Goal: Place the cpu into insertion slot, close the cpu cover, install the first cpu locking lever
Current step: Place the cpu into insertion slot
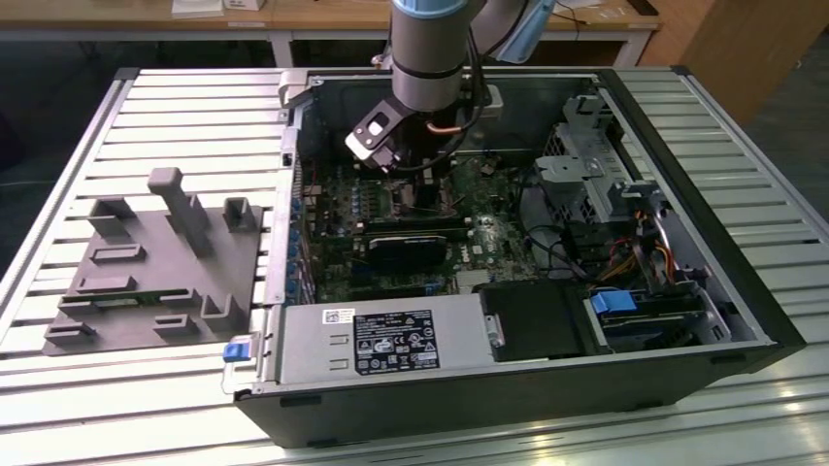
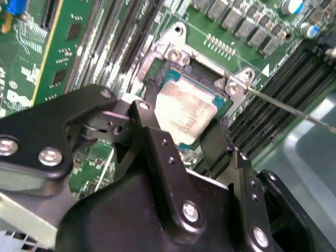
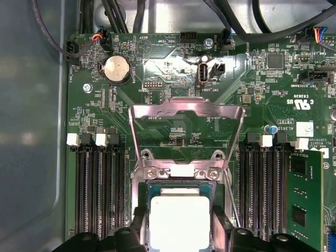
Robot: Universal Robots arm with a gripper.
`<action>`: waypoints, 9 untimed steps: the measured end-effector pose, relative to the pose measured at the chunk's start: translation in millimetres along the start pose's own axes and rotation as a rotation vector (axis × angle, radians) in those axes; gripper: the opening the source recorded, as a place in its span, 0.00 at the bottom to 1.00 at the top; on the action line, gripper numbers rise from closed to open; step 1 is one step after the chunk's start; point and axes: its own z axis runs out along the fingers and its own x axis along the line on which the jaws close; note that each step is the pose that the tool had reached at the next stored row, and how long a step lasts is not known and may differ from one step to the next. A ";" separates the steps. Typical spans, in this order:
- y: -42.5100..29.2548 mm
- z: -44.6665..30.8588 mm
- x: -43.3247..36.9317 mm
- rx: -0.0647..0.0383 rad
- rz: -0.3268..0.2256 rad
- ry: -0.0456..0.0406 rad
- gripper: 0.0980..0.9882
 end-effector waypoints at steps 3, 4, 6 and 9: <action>-0.1 -0.5 -0.2 0.001 0.000 -0.0009 0.57; -0.1 -0.9 -0.2 0.001 0.000 -0.0010 0.57; 0.0 -0.9 -0.1 0.000 0.000 -0.0011 0.57; -0.1 -0.9 -0.1 0.000 0.000 -0.0013 0.57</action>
